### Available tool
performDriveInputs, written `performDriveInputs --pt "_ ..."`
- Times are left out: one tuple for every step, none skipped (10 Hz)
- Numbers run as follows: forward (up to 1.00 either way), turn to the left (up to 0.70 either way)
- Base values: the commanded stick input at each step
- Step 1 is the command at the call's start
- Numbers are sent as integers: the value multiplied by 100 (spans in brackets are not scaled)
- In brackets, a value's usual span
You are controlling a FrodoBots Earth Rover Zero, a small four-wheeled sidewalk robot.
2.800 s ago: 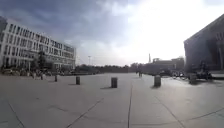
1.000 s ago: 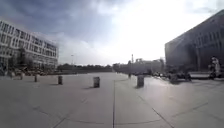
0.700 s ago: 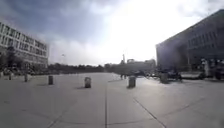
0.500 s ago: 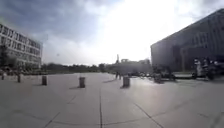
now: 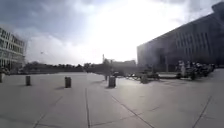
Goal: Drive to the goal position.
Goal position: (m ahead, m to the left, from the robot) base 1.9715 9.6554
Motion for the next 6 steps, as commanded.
performDriveInputs --pt "0 -70" --pt "0 -70" --pt "0 -70" --pt "0 -70" --pt "0 -70" --pt "0 -70"
